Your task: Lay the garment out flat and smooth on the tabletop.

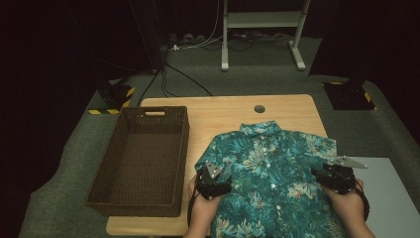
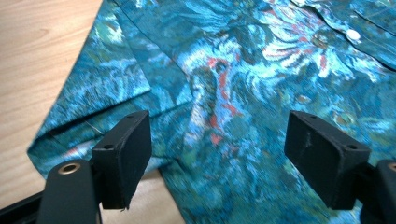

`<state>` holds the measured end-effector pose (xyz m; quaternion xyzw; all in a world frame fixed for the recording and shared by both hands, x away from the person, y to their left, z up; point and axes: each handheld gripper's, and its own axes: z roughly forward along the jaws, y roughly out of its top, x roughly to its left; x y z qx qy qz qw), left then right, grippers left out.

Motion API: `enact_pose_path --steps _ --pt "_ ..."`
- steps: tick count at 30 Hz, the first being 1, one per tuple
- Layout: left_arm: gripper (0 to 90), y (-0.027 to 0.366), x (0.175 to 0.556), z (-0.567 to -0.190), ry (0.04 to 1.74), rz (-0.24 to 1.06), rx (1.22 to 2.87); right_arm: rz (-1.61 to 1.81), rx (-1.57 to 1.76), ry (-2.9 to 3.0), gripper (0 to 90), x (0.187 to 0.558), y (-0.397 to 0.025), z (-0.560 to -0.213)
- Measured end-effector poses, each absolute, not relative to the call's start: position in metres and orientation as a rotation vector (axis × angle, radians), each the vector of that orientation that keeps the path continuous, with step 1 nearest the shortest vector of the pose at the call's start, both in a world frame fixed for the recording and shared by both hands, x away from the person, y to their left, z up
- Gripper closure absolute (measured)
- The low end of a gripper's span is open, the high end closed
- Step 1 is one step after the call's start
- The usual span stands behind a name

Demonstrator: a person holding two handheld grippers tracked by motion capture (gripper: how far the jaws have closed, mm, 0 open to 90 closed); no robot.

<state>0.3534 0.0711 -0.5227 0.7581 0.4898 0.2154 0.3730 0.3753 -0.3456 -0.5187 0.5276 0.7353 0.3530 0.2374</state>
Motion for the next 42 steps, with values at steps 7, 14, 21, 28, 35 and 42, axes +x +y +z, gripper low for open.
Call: enact_pose_path --steps 7,14,21,28,35,42 --pt "24.8 0.068 0.363 -0.517 1.233 0.556 1.947 1.002 1.422 2.083 45.1 0.354 -0.328 -0.525" --pt "24.6 0.056 0.375 -0.513 1.197 0.533 1.968 0.97 1.392 2.117 45.0 0.347 -0.32 -0.537" --pt "23.9 0.041 0.392 -0.518 1.194 0.529 2.004 0.958 1.352 2.107 44.9 0.344 -0.318 -0.539" --pt "23.4 0.034 0.41 -0.525 1.217 0.515 2.019 0.963 1.346 2.112 44.9 0.344 -0.319 -0.539" --pt "22.3 0.036 0.423 -0.529 1.256 0.477 2.011 0.963 1.344 2.111 45.0 0.344 -0.319 -0.539" --pt "21.7 0.046 0.428 -0.531 1.294 0.483 2.011 0.964 1.346 2.111 45.1 0.344 -0.319 -0.539"
